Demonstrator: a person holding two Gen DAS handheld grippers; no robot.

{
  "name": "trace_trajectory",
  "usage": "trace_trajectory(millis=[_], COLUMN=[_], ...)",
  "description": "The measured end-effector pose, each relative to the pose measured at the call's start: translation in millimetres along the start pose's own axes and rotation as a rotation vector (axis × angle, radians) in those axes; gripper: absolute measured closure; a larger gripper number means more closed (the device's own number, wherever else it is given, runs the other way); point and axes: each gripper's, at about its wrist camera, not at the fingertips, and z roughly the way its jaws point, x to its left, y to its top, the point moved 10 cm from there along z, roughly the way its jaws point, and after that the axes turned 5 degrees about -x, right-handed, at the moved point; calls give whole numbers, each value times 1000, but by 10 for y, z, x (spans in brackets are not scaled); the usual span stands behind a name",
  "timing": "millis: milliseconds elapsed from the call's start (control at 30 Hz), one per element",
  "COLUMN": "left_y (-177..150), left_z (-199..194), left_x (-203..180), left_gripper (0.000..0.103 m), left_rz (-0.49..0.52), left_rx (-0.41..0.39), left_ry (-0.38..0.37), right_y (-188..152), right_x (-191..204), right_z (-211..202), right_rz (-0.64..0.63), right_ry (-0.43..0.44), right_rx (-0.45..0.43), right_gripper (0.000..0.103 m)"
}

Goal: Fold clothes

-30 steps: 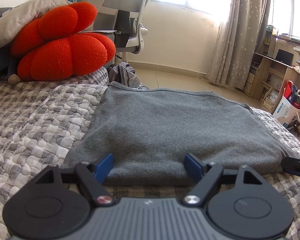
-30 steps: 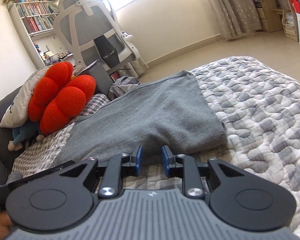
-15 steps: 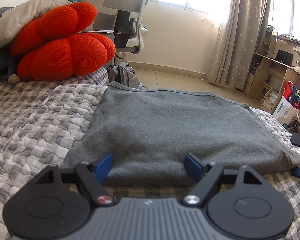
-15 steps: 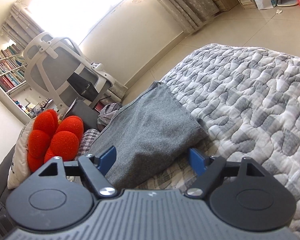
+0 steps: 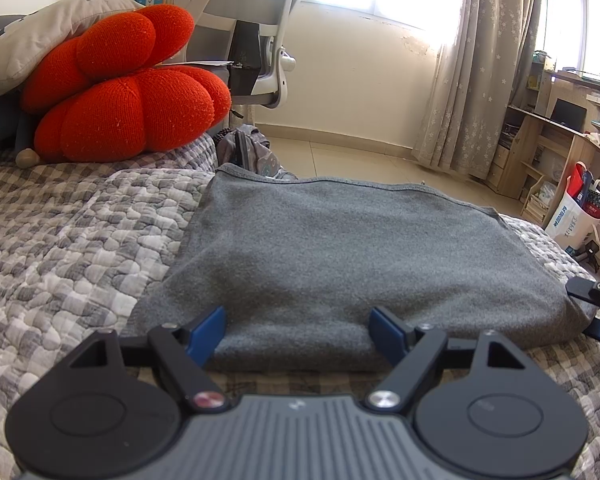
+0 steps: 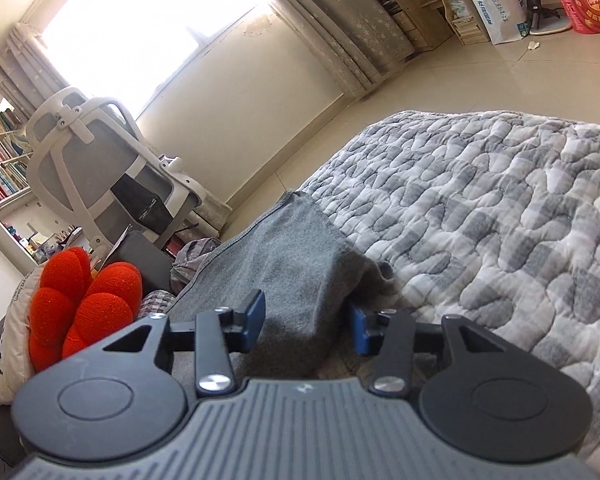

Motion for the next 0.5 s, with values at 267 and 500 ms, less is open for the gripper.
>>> trace_trajectory(millis=[267, 500], left_y=[0, -1], left_z=[-1, 1], left_x=[-2, 0], left_gripper=[22, 22], left_rz=[0, 1], left_rx=[0, 0], left_ry=[-1, -1], right_y=[12, -21], right_x=[123, 40], right_z=[-72, -3], right_rz=[-104, -77], right_ry=[-9, -38], right_rx=[-83, -48], right_gripper=[84, 81])
